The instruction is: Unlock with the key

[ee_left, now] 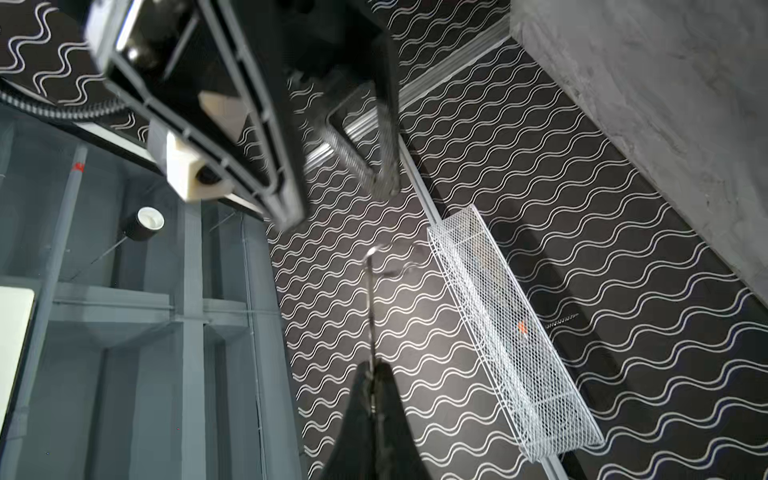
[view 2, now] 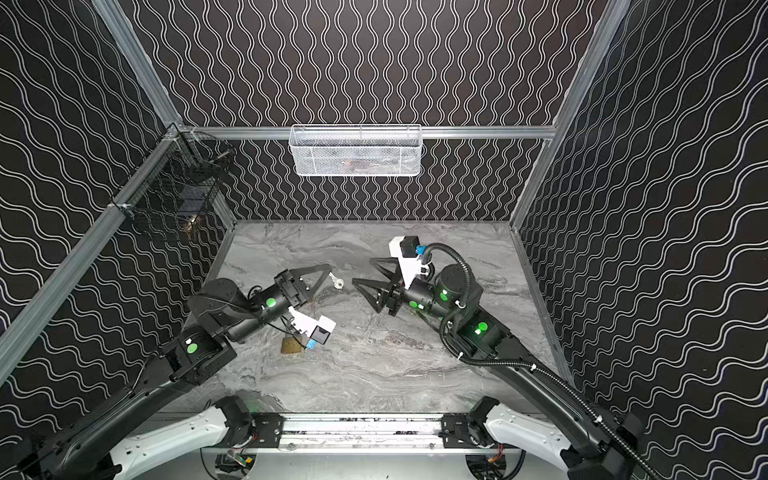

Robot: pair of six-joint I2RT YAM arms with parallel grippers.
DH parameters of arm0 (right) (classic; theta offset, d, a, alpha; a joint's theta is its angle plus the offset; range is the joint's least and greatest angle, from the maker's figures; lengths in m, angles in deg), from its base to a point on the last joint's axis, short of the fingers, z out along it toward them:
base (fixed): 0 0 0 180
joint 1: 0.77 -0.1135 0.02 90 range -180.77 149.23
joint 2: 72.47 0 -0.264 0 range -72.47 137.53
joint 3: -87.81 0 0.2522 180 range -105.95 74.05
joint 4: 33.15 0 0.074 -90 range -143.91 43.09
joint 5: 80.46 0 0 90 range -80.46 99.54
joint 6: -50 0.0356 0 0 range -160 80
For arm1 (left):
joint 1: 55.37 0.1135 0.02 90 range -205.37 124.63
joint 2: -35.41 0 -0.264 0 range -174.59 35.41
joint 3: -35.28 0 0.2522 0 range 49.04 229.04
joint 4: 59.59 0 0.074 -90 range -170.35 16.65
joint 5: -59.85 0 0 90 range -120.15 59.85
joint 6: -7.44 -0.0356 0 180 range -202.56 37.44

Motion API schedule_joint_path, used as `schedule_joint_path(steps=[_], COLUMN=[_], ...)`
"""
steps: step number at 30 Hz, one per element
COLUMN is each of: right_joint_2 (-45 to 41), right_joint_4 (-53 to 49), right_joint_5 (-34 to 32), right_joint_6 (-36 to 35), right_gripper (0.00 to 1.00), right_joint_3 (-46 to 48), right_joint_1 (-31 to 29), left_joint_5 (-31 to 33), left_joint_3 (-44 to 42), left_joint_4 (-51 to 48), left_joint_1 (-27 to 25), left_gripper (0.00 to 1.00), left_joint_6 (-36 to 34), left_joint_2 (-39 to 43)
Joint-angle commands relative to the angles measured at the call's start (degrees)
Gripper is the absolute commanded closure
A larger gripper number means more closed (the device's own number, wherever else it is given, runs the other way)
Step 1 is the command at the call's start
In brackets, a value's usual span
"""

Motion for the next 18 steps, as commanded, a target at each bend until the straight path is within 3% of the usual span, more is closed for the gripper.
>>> schedule_joint_path(steps=[1,10,18], right_joint_2=[1.4,3.2,4.9], right_joint_4=[0.8,-1.0,-2.1], right_joint_5=[7.0,10.7,14.5], right_joint_6=[0.4,2.0,2.7], right_gripper=[0.23,0.24,0.36], right_joint_3=[-0.9,-0.9,-3.4], right_joint_1=[0.0,0.0,0.0], left_joint_5=[-2.2,-3.0,-2.7], left_joint_3=[-0.7,-2.1,-2.4], left_joint_4=[1.4,6.1,6.9], left_joint_1=[0.0,0.0,0.0], left_gripper=[1.0,1.0,1.0], left_joint_6=[-13.9,-13.3,-13.3], left_joint_2=[-1.1,-1.9,-1.7])
